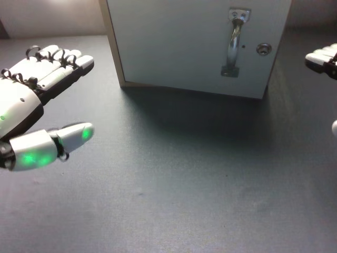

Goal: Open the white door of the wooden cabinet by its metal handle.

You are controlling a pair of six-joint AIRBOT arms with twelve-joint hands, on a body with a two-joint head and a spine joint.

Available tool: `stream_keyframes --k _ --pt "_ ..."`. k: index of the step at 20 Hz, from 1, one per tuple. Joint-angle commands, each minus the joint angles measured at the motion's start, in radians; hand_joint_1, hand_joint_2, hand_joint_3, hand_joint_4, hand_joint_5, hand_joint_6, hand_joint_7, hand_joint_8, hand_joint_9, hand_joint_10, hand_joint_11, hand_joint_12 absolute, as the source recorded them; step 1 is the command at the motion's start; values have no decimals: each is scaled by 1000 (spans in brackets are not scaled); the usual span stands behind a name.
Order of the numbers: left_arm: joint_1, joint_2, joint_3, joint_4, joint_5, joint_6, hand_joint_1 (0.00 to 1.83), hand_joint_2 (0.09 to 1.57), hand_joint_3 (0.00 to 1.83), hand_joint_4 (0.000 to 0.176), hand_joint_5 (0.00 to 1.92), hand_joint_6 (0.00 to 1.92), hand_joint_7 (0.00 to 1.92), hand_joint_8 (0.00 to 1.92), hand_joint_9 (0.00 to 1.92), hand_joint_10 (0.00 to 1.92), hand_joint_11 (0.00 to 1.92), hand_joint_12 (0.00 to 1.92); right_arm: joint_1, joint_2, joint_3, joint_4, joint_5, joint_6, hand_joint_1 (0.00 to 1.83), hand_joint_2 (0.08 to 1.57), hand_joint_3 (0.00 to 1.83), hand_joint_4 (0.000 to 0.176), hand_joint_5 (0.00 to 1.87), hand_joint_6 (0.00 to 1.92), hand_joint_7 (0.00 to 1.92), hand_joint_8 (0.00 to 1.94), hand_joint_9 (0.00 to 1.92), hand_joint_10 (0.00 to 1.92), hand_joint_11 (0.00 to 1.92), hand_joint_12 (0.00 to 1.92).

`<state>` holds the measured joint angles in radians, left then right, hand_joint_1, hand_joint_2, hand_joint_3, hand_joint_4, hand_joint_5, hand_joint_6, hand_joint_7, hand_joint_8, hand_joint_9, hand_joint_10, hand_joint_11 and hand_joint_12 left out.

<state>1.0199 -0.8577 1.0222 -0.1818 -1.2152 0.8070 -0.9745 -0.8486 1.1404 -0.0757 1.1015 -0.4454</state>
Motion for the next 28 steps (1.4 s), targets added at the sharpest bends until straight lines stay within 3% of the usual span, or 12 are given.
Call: stream_keyframes --k 1,7,12,14,16,28 --pt "-5 -3 4 -7 -125 -4 0 1352 8 0 47 1 0 0 0 0 1 1 12 3 5 30 115 7 170 1339 12 0 32 4 0 0 0 0 0 0" --pt "-5 -3 4 -4 -129 -10 0 1347 1 0 29 0 0 0 0 0 2 1 30 -7 20 29 92 7 144 1366 5 0 35 1 0 0 0 0 0 0" --pt "-5 -2 3 -4 -130 -12 0 1366 8 0 100 17 36 7 1 0 1 0 108 -43 79 12 3 7 152 1388 6 0 10 0 0 0 0 0 0 0" --pt "-5 -3 3 -5 -130 -12 0 1391 17 0 86 7 21 0 0 0 0 0 136 -54 104 11 -30 7 304 1412 4 0 2 0 0 0 0 0 0 0" --pt "-5 -3 3 -5 -130 -14 0 1398 18 0 82 4 17 0 0 0 0 0 162 -64 126 11 -58 7 324 1426 8 0 0 0 0 0 0 0 0 0" --pt "-3 -3 4 -4 -129 -18 0 1445 18 0 100 0 34 1 13 3 31 12 244 -116 202 10 -140 6 149 1402 0 0 0 0 0 0 0 0 0 0"
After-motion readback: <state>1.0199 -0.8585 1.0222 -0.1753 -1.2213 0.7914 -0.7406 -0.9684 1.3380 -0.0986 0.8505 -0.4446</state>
